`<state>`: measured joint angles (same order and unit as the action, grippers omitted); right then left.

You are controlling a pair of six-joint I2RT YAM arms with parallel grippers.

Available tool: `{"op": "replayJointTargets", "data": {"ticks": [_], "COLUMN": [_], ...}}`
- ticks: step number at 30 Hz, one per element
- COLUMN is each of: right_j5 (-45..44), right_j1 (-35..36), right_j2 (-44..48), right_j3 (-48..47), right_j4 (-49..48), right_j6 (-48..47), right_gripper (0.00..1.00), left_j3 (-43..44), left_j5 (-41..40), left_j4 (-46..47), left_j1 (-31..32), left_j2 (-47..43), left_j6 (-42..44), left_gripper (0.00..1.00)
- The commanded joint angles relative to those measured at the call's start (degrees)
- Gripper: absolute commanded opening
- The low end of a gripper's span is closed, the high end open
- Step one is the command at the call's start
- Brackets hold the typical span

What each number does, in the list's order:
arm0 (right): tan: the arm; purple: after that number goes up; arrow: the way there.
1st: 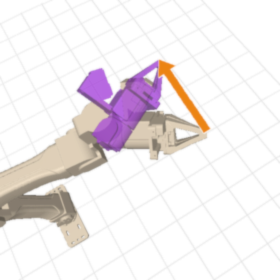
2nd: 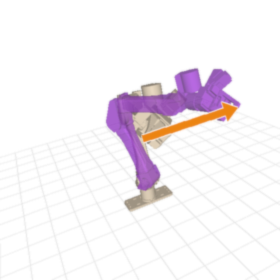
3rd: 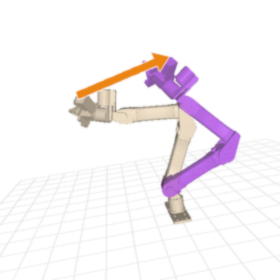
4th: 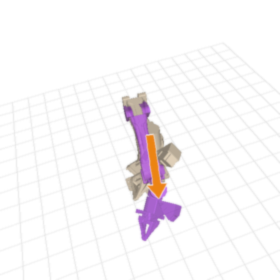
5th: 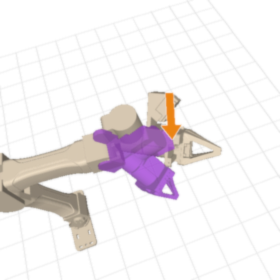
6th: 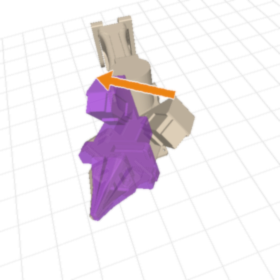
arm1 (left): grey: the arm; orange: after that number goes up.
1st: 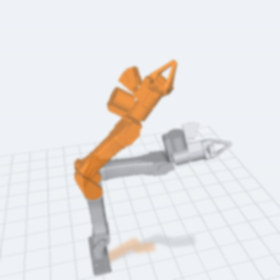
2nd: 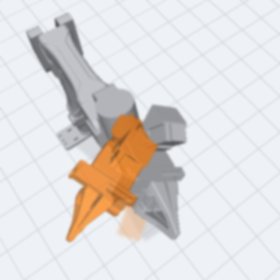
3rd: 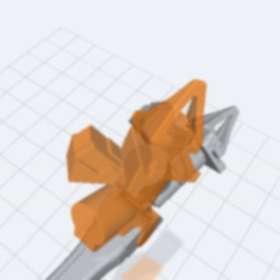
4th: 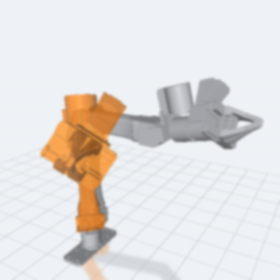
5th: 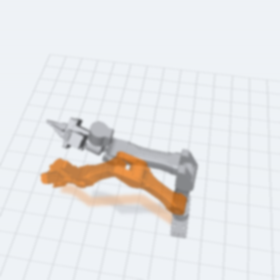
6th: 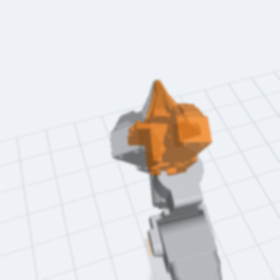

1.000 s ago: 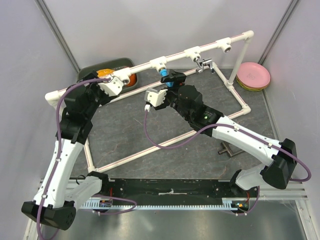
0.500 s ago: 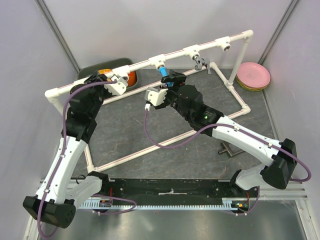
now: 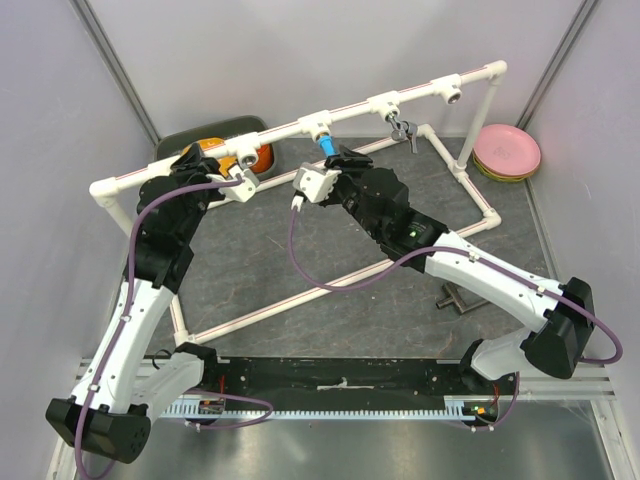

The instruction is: Install the water faucets

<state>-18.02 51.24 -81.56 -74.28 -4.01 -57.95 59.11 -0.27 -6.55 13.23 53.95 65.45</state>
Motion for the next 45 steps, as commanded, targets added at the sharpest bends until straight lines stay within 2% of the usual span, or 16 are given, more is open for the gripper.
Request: {"op": "replayJointTargets", "data": {"ticks": [1,5,6,12,16,17,19,27,30,32,34,37,38,40,41,45], "right_j5": [0.18,0.44,0.53,-0.78,-5.16,-5.79,-6.5,-12.82,-14.32,-14.24,-12.83,-11.86,-11.69,-11.25,-10.9,-10.1], "right_j1": [-0.09,-0.18,-0.09,-0.09,-0.27,-0.35,-0.62,-0.71,-1.06,-1.15,-1.15,-1.15,-1.23,-1.23,-1.41,-1.32], "right_j2": [1.66,2.28,2.28,3.42,4.48,4.57,5.0,6.85,6.16,5.45,4.66,5.0,5.44,7.37,8.25,14.39], "right_j3": [1.15,1.95,2.12,4.05,5.9,6.25,8.09,23.12,26.11,26.47,25.42,23.22,22.61,21.9,20.94,18.12], "right_j4": [-4.95,-6.8,-7.5,-12.15,-15.41,-15.76,-16.55,-34.03,-39.83,-44.3,-45.12,-43.89,-43.45,-42.31,-40.05,-31.96], "right_j6": [7.93,13.91,15.23,31.3,52.09,62.25,73.2,121.42,134.7,137.31,136.72,130.33,128.03,120.84,117.84,103.6], "right_gripper": [0.49,0.29,0.21,0.0,0.0,0.0,0.0,0.0,0.0,0.0,0.05,0.24,0.37,0.53,0.69,0.97], "left_j3": [-1.89,-2.07,-2.07,-2.16,-2.16,-2.16,-2.16,-2.33,-2.33,-2.33,-2.42,-2.51,-2.51,-2.6,-2.51,-2.51], "left_j5": [-0.34,-0.08,-0.08,0.01,0.01,1.4,1.85,2.38,2.65,2.56,2.65,2.56,2.47,2.47,2.56,2.82], "left_j4": [1.8,1.8,1.8,1.89,1.97,1.98,1.98,2.15,2.15,2.15,2.15,2.15,2.24,2.24,2.15,2.24], "left_j1": [-0.84,-0.93,-0.93,-1.19,-1.81,-1.9,-2.25,-2.69,-2.78,-2.78,-2.78,-2.86,-2.86,-2.95,-2.95,-3.13], "left_j2": [1.24,1.24,1.15,1.07,1.07,1.07,1.15,0.71,0.63,0.71,0.63,0.45,0.45,0.28,0.36,0.36], "left_j6": [-14.65,-14.83,-14.91,-15.18,-15.44,-15.61,-15.79,-16.14,-16.14,-16.14,-16.14,-16.14,-16.14,-16.06,-16.06,-16.14], "left_gripper": [0.02,0.02,0.02,0.02,0.02,0.02,0.02,0.02,0.02,0.02,0.02,0.02,0.02,0.02,0.02,0.02]}}
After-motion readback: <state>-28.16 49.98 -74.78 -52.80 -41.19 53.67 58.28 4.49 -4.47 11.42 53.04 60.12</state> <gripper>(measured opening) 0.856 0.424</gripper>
